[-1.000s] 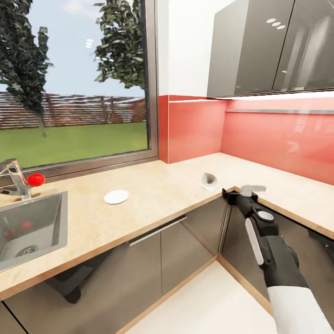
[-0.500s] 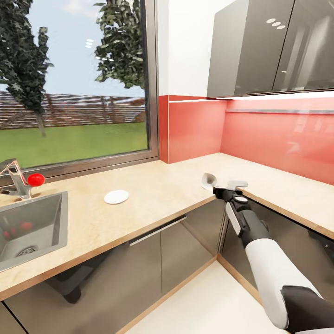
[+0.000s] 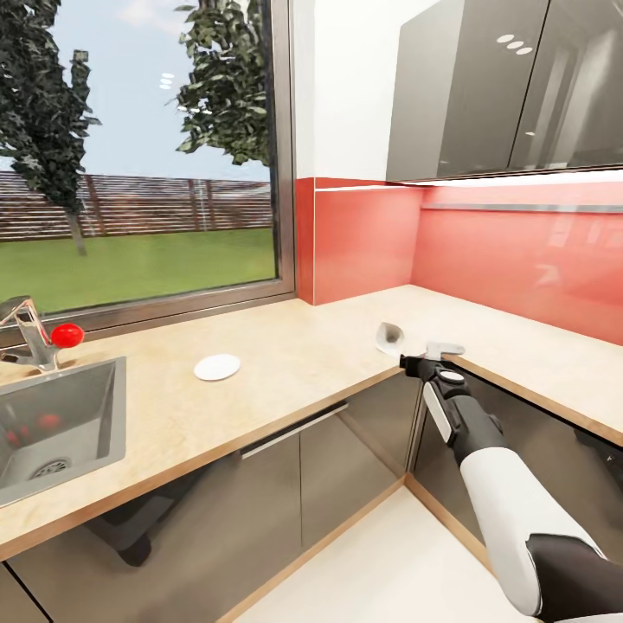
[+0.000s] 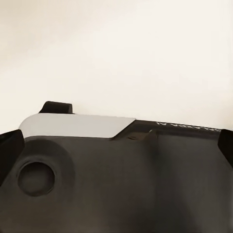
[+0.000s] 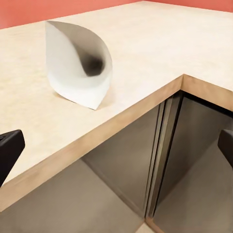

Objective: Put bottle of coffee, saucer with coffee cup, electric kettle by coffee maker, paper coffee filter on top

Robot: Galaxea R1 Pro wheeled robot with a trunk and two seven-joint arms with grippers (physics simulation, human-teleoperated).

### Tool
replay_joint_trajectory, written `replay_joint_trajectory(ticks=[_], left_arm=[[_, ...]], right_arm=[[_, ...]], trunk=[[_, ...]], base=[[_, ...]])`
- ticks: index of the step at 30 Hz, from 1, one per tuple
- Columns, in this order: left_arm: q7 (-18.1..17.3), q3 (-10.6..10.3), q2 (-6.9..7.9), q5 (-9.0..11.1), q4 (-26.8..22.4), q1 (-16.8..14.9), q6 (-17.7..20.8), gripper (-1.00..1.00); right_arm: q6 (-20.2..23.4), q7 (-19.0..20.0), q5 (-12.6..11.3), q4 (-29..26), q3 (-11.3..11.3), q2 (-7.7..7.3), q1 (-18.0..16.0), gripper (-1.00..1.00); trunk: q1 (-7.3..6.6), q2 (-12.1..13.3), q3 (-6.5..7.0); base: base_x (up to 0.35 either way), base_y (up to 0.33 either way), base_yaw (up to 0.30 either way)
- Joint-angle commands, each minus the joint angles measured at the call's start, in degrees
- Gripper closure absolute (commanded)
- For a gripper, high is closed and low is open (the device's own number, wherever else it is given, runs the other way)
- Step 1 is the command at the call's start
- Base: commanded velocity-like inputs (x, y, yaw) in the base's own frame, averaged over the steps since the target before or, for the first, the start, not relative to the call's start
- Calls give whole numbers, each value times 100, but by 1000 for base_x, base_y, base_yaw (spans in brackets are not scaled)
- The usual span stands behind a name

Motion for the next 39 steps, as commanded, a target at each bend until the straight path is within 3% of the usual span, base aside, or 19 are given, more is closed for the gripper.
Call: replay_joint_trajectory(ticks=[1,22,39], left_arm=[[-1,14,-3,44,-9,3,-4,-100],[-1,14,-36,44,-9,3,-4,-100],[-1,14,-37,44,-9,3,-4,-100]], right_arm=[[34,-15,-1,-9,4,-1,-2,-100],[11,-16,19,233,12,-46,142,-100],[6,-16,13,241,12,-56,148,-100]], trunk=[[0,-3,-5],[0,-3,-5],[0,-3,-5]], base=[[0,0,0],[2,0,85],[206,-119,8]])
